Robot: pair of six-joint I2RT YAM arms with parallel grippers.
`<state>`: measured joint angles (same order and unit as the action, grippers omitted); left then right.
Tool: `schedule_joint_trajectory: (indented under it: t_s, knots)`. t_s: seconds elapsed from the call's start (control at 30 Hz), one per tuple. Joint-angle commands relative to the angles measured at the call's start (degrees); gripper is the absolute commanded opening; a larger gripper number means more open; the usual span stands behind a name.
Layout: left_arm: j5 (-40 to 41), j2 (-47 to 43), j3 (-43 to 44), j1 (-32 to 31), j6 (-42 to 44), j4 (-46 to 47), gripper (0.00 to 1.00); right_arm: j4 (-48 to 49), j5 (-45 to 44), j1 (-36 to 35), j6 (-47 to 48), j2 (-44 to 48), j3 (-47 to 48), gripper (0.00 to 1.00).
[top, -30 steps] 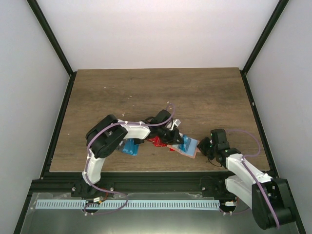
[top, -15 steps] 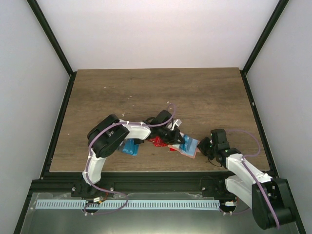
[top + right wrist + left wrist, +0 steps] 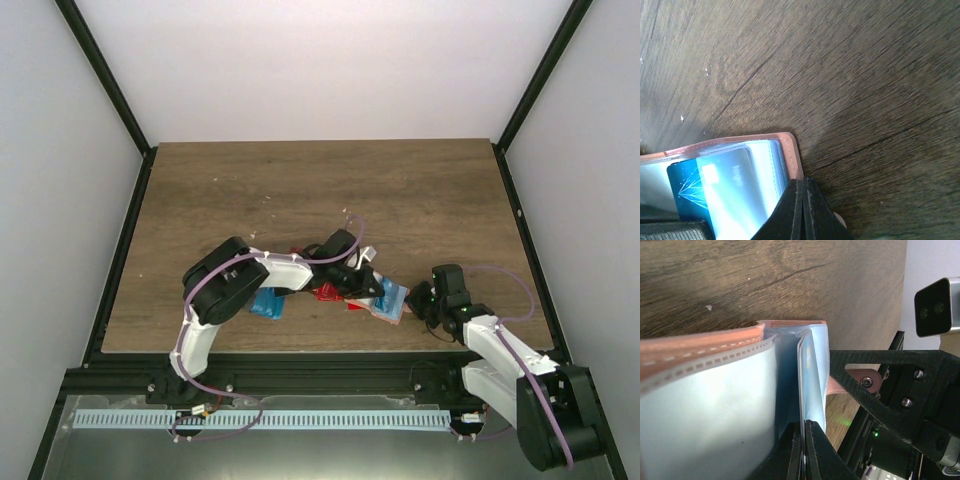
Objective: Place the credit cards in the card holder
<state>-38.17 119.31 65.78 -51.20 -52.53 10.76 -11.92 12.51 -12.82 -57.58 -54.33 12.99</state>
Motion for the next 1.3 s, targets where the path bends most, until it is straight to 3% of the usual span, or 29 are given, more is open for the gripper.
schedule_joint_trajectory:
  t_s: [0.0, 0.7, 1.27]
  knots:
    - [3.39, 2.62, -1.12, -1.25, -0.78, 0.4, 0.04, -2.65, 1.48, 0.35, -0.23, -0.58, -1.48, 0.01]
    - [3.41, 4.88, 0.56, -3.84, -0.42, -0.25, 0.05, -0.31, 3.14, 0.38, -0.29, -2.23, -2.08, 0.01]
    - [6.63, -4.2, 0.73, -3.75, 8.76, -13.01, 0.4, -0.96, 1.6, 0.34, 0.68, -1.66, -1.61, 0.01]
